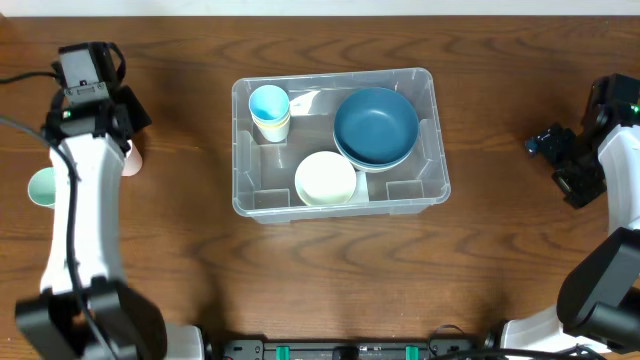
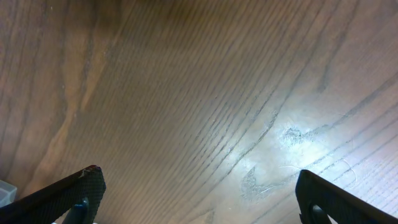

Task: Pack container
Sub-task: 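Move the left gripper to the pink cup and grip its rim, then lift the pink cup and carry it over the bin, then lower the pink cup into the bin beside the blue cup stack, release, then move the left gripper back to the yellow cup on the table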

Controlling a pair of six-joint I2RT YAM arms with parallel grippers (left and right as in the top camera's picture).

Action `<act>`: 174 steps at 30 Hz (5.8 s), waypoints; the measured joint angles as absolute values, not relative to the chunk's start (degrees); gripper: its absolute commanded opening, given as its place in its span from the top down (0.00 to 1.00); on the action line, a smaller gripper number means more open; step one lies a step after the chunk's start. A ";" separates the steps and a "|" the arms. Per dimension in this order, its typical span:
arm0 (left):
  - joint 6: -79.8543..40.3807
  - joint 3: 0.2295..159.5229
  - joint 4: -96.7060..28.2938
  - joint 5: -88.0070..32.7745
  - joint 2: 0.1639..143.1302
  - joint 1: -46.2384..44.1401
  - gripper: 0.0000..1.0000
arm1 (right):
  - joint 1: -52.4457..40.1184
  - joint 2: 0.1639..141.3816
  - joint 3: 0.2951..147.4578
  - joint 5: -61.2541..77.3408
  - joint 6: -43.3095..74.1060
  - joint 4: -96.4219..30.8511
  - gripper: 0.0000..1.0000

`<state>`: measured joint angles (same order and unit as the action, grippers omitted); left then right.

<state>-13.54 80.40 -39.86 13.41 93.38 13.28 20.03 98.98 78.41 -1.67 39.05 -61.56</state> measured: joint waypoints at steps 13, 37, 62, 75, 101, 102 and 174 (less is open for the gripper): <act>-13.89 80.40 -37.60 12.40 108.40 14.39 0.43 | 20.03 98.98 78.41 -1.69 39.05 -61.56 0.01; -15.05 80.38 -39.62 5.58 110.06 13.41 0.94 | 20.03 98.98 78.41 -1.69 39.05 -61.56 0.01; -5.28 80.62 -21.47 2.96 82.41 -25.93 0.94 | 20.03 98.98 78.41 -1.69 39.05 -61.58 0.01; -0.05 80.62 -20.88 6.76 95.85 -29.26 0.94 | 20.03 98.98 78.41 -1.67 39.05 -61.56 0.01; 0.08 80.62 -26.15 7.33 107.20 -33.06 0.94 | 20.03 98.98 78.41 -1.67 39.05 -61.56 0.01; 0.08 80.62 -26.24 7.33 107.53 -33.06 0.94 | 20.03 98.98 78.41 -1.67 39.05 -61.56 0.01; -9.72 86.17 -22.39 21.67 106.83 17.96 0.39 | 20.03 98.98 78.41 -1.67 39.05 -61.56 0.01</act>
